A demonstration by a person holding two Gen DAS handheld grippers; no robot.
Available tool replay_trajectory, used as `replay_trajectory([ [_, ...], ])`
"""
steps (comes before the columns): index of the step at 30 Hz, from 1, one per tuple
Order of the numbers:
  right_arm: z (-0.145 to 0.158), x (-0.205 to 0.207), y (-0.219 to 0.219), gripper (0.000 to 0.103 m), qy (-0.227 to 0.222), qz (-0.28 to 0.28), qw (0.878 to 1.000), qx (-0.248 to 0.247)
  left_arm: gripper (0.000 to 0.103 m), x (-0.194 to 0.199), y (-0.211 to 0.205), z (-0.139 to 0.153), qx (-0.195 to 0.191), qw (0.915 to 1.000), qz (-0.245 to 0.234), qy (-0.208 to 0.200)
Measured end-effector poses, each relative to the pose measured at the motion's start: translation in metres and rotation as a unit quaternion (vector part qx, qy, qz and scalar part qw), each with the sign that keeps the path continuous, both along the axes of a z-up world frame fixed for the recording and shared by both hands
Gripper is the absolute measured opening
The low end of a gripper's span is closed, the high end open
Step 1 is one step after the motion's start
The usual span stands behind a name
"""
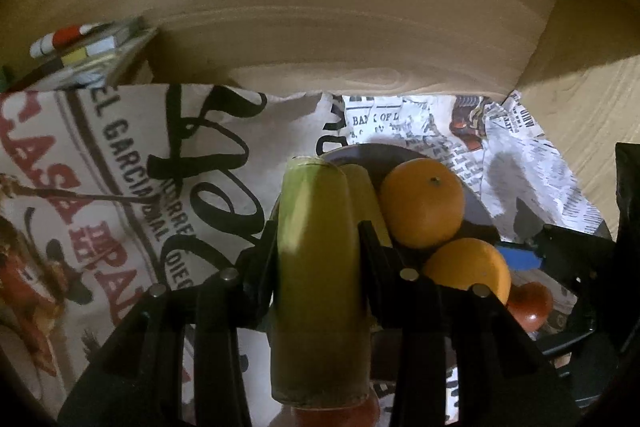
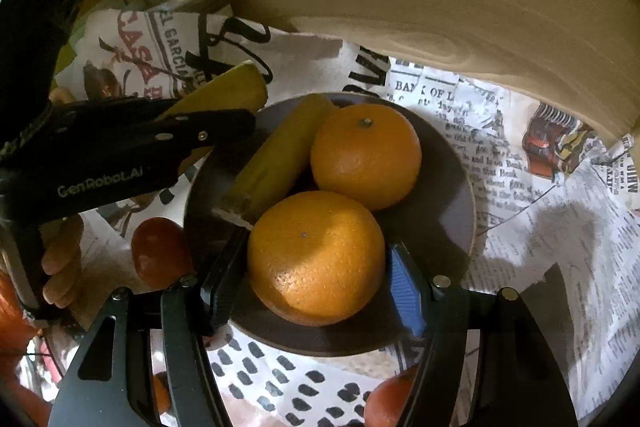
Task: Organize fruits
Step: 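Lower the corn cob and orange onto the grey plate while both tools open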
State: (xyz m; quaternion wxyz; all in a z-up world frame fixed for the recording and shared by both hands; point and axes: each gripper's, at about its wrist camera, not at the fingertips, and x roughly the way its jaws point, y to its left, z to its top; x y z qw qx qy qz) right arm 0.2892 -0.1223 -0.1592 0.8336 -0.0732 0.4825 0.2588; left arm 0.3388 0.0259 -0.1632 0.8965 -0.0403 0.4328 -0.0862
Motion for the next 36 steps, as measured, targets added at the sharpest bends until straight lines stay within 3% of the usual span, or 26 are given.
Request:
replay_trajectory([
  [5, -0.003, 0.003, 0.0, 0.063, 0.005, 0.002, 1.0, 0.002, 0.039, 0.006, -0.004, -0.007, -0.004, 0.9999, -0.009, 0.013],
  [8, -0.003, 0.001, 0.002, 0.064, 0.002, 0.007, 1.0, -0.008, 0.039, 0.004, -0.005, -0.003, 0.007, 1.0, 0.002, -0.001],
  [12, -0.002, -0.001, 0.004, 0.064, 0.0, 0.01, 1.0, -0.019, 0.04, -0.003, -0.003, 0.007, -0.009, 0.9999, -0.009, -0.009],
  [14, 0.001, -0.003, 0.0, 0.068, -0.001, 0.006, 1.0, -0.014, 0.041, -0.009, -0.003, 0.013, -0.002, 0.9998, -0.006, -0.017],
  [16, 0.008, -0.006, -0.005, 0.079, -0.013, -0.003, 1.0, -0.005, 0.042, -0.016, -0.002, 0.019, 0.0, 0.9997, -0.005, -0.023],
  [26, 0.051, -0.029, -0.043, 0.082, -0.063, -0.056, 0.996, 0.03, 0.059, -0.065, 0.009, 0.046, 0.016, 0.9978, 0.002, -0.064],
  [36, 0.042, -0.054, -0.074, 0.082, -0.061, -0.092, 0.994, 0.009, 0.063, -0.099, 0.009, 0.023, 0.031, 0.9987, -0.016, -0.037],
])
